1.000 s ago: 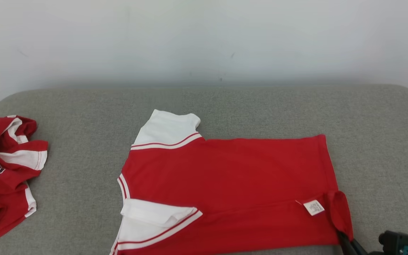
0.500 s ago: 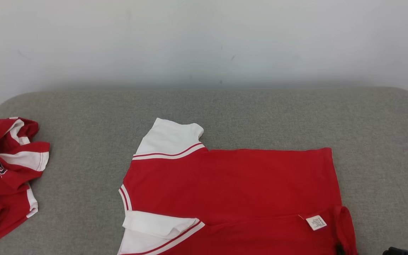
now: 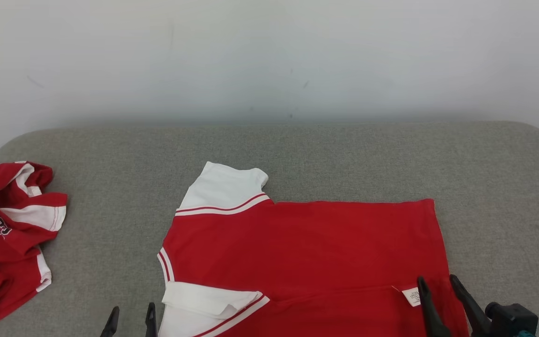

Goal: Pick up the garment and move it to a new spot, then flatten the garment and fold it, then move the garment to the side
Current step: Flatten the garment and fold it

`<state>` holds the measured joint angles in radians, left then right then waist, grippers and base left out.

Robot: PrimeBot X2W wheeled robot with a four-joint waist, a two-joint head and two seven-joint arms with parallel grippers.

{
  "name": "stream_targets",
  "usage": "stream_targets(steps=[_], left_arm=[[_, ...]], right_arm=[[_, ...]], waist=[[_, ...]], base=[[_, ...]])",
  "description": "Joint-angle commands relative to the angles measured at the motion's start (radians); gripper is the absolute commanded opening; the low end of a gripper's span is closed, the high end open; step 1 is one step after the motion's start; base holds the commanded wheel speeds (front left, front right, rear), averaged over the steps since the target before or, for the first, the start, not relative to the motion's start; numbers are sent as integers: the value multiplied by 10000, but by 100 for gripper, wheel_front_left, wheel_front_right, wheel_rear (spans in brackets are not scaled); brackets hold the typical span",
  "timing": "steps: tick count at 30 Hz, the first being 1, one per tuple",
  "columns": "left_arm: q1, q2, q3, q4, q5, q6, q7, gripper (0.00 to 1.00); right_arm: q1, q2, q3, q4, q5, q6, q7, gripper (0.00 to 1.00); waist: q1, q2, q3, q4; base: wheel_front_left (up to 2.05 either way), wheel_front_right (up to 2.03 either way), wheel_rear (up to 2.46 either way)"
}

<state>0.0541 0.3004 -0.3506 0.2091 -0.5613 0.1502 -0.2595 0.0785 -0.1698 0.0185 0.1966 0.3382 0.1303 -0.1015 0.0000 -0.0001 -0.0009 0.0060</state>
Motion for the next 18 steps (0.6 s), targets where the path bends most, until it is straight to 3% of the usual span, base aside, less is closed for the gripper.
stream_targets(steps=[1,5,10,18], left_arm=[[-49,-115,103,-118,230,29,-49,100],[136,-561,896,-740,1405,-82,-52,100],[438,-1069,1584,-1352,3077,-372,-43,100],[1046,-2021,3095,-1732,3945,-1067,-45,100]], right_arm=[[-80,-38,75,8,-182,13,-225,100],[-78,-30,636,325,-977,13,-1202,100],[18,257,856,502,-1749,13,-1638,100],[293,826,332,-785,-2228,13,-1648,100]], waist=[[0,1,1,-2],[0,1,-7,-31],[0,1,10,-91],[0,1,136,-355]], base=[[0,0,0],[0,0,0],[0,0,0],[0,0,0]])
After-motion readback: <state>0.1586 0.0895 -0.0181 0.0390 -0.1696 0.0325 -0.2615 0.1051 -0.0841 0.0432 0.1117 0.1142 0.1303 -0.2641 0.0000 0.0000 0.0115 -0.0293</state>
